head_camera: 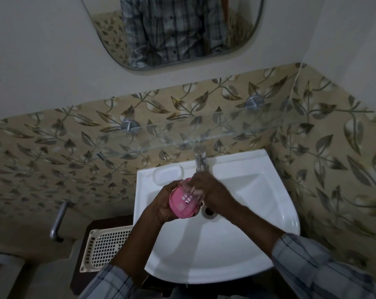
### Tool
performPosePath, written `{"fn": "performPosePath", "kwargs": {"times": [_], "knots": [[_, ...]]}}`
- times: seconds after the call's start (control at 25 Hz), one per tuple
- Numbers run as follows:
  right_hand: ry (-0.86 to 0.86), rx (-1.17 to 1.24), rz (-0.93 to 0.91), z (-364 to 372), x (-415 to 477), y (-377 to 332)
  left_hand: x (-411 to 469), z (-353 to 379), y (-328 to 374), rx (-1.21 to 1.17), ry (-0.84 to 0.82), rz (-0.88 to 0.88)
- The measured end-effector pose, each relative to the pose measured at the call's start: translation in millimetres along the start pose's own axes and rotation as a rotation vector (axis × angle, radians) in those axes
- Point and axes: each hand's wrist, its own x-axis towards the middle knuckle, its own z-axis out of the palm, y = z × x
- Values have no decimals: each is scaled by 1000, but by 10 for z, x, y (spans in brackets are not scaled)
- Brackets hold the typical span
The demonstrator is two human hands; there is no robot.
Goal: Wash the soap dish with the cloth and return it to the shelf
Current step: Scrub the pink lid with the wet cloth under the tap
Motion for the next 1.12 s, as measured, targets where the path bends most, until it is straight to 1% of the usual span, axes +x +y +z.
{"fn": "performPosePath", "kwargs": {"times": [0.08, 0.16, 0.2, 0.28, 0.32, 0.4, 0.48, 0.52, 0.56, 0.6, 0.64, 0.68, 0.76, 0.8, 0.88, 0.92, 1.0, 1.12], "knots": [[62, -10, 25, 2, 14, 73, 1, -18, 17, 16, -9, 9], [51, 19, -19, 40, -1, 51, 10, -2, 38, 20, 4, 30], [73, 63, 6, 60, 3, 17, 9, -2, 42, 21, 1, 28], [164, 57, 62, 77, 19, -10, -28, 9, 60, 33, -16, 48], [169, 39, 35, 93, 8, -1, -37, -9, 60, 39, -9, 56], [118, 54, -24, 102, 17, 26, -20, -31, 72, 40, 3, 38], [153, 100, 73, 90, 37, -7, -27, -40, 64, 37, -10, 15], [146, 99, 100, 53, 27, -30, -34, -35, 62, 45, -12, 28], [82, 45, 71, 25, 15, -51, -43, -35, 56, 44, -10, 39], [-24, -3, 30, 6, 10, -64, -36, -33, 56, 34, -9, 44], [-104, -46, 34, -23, 2, -51, -20, -18, 63, 12, -7, 35], [-82, -43, 108, -31, -1, -85, -3, -22, 47, 5, -8, 22], [78, -171, 258, -30, 2, -38, 16, -5, 22, 17, -6, 45], [91, -237, 327, -5, 16, -7, 20, 3, 16, 11, 5, 83], [73, -193, 504, 5, 84, -56, 31, 14, 54, 16, 43, 129], [101, -156, 571, 13, 116, -94, 28, 26, 75, 46, 58, 136], [191, -109, 660, 8, 157, -96, 17, 7, 112, 95, 89, 173], [154, 35, 761, -13, 194, -128, 10, -21, 98, 131, 88, 219]]}}
